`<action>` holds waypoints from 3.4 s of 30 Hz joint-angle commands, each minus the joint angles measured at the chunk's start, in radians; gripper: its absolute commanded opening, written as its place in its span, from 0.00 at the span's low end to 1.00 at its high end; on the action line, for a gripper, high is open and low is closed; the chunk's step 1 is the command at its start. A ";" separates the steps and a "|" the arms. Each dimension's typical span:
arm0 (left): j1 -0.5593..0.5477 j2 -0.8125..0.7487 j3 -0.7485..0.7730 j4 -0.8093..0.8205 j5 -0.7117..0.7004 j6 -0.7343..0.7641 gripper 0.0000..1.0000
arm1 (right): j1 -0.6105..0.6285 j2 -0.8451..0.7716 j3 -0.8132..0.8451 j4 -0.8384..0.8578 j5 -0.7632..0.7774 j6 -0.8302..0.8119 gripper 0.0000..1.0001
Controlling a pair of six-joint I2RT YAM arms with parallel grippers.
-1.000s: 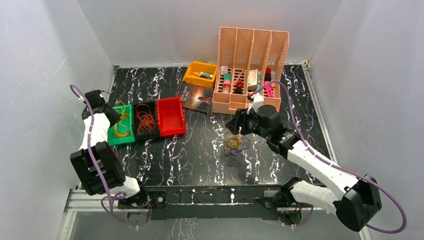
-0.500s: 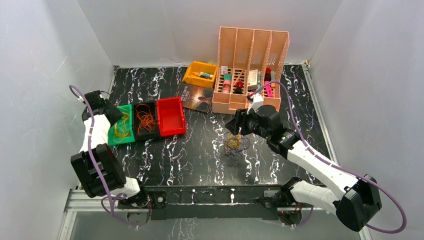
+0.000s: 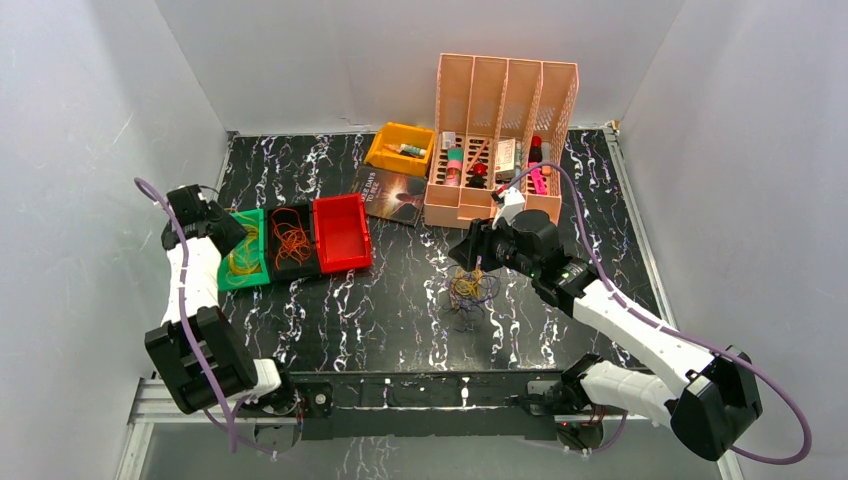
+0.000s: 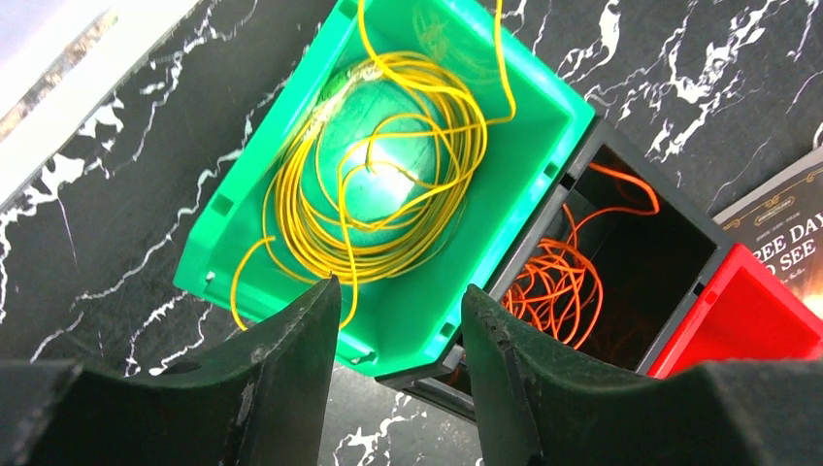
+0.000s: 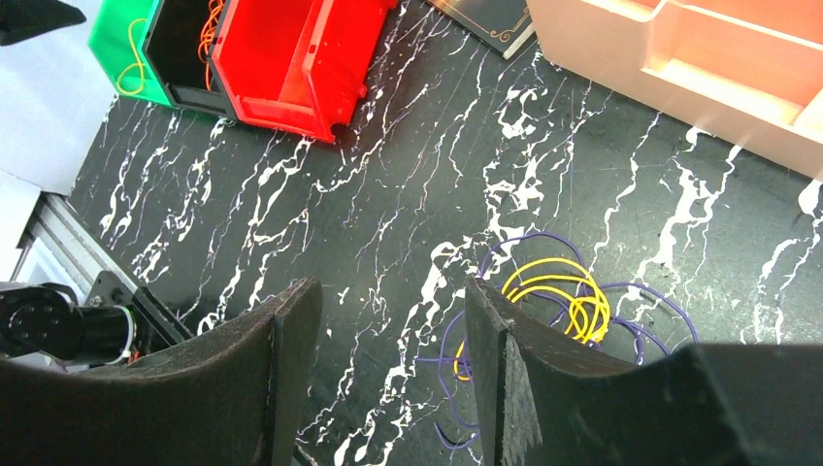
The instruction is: Untangle the cables
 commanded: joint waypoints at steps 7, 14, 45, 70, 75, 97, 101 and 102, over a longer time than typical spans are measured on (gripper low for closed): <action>0.008 -0.014 -0.055 -0.097 -0.006 -0.023 0.44 | 0.001 -0.012 -0.012 0.049 0.002 -0.021 0.65; 0.008 0.034 -0.058 -0.079 -0.016 -0.013 0.40 | 0.002 -0.001 -0.010 0.055 -0.013 -0.024 0.65; 0.010 0.197 0.066 0.148 0.077 -0.011 0.00 | 0.001 -0.022 0.002 0.039 -0.021 -0.033 0.65; 0.010 0.197 0.139 0.058 0.043 -0.049 0.38 | 0.002 -0.012 0.000 0.042 -0.016 -0.048 0.65; 0.011 0.101 0.178 0.043 -0.009 -0.042 0.44 | 0.003 -0.007 0.000 0.044 -0.020 -0.042 0.65; 0.014 0.341 0.370 0.105 0.086 0.037 0.48 | 0.002 -0.007 0.001 0.019 -0.011 -0.060 0.65; 0.015 0.388 0.402 0.100 0.103 -0.005 0.48 | 0.002 -0.003 0.002 0.020 -0.012 -0.063 0.65; 0.015 0.404 0.415 0.087 0.103 -0.020 0.48 | 0.002 -0.003 0.003 0.019 -0.012 -0.065 0.65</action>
